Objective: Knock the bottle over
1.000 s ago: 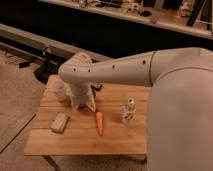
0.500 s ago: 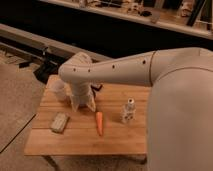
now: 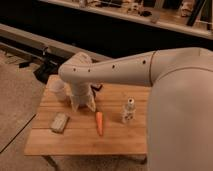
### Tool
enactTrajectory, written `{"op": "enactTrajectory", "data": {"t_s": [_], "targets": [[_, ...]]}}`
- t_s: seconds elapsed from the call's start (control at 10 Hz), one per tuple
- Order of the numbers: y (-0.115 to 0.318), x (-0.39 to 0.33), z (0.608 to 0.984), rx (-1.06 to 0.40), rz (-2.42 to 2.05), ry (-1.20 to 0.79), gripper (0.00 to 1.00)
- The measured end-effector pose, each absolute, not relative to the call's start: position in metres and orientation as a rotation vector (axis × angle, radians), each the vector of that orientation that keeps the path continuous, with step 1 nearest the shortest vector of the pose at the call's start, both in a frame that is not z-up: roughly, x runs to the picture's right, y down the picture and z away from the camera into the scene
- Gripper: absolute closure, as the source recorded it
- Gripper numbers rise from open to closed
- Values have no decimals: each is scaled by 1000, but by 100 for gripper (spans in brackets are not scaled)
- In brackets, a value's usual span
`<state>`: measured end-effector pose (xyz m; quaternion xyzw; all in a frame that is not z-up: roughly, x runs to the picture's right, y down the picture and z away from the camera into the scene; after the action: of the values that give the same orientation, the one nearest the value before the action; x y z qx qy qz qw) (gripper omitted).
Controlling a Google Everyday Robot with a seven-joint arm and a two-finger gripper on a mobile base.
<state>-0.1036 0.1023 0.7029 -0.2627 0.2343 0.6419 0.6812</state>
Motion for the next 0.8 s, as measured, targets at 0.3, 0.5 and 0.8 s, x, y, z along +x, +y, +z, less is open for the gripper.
{"op": "enactTrajectory", "data": {"t_s": [0.3, 0.5, 0.8], "targets": [[103, -86, 699, -580, 1439, 543, 35], [111, -73, 694, -585, 1446, 567, 35], [135, -51, 683, -631, 1479, 622, 35]]}}
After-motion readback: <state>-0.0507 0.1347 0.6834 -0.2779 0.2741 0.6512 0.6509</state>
